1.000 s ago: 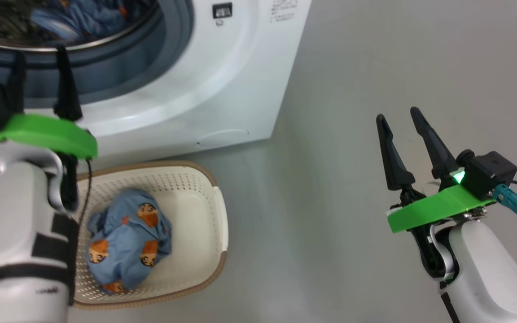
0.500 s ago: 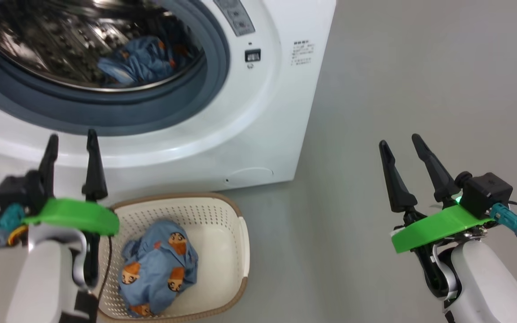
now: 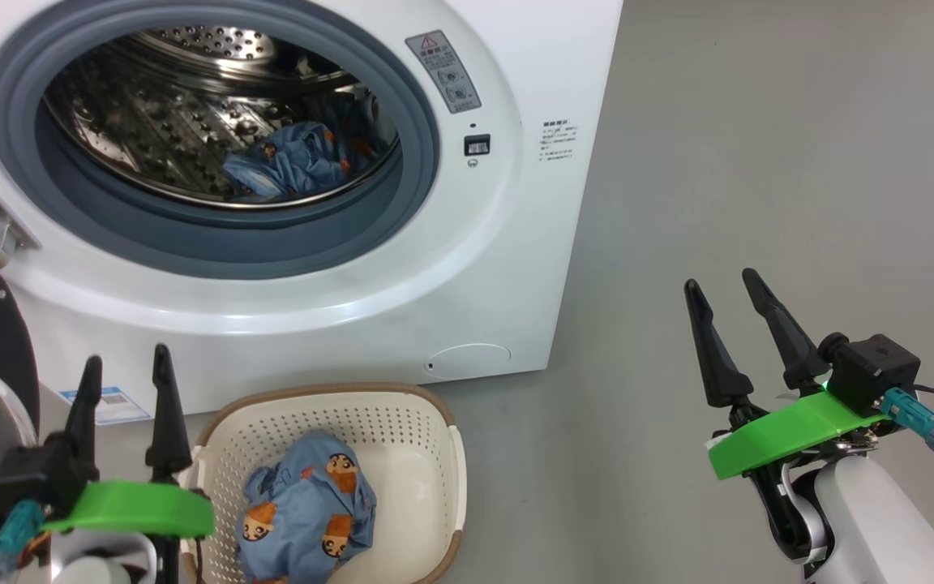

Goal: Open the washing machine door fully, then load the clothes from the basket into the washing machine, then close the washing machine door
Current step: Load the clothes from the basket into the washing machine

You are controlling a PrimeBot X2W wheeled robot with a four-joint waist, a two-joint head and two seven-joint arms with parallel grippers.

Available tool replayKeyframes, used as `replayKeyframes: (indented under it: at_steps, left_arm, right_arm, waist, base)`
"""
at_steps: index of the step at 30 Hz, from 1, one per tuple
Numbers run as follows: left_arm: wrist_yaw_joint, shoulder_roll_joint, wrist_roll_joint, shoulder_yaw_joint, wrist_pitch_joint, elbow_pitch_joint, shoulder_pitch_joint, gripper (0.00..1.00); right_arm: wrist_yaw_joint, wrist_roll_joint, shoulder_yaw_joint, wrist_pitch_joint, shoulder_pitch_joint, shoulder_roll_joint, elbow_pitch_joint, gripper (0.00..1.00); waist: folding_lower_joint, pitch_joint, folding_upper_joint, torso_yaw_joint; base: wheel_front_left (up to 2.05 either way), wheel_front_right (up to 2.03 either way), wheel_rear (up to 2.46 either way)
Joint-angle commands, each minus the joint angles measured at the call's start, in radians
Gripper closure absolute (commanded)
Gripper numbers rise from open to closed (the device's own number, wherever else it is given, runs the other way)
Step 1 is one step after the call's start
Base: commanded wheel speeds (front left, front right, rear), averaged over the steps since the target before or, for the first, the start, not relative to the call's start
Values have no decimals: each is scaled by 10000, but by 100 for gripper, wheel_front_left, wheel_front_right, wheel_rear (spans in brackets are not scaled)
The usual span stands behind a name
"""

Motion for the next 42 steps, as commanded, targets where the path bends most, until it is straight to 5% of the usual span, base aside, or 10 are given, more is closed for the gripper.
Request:
replayKeyframes:
  at_steps: [1, 42]
  left_arm:
    - [69, 112, 110, 364, -63, -452, 150, 0]
    - [282, -168, -50, 241, -63, -1134, 1056, 0]
  right_arm:
    - [56, 29, 161, -80, 47, -92, -246, 0]
    - [56, 63, 305, -80, 287, -279, -252, 0]
  waist:
    - [0, -53, 0, 23]
    - [0, -329, 0, 61]
  base:
    - [0, 0, 0]
    - [0, 0, 0]
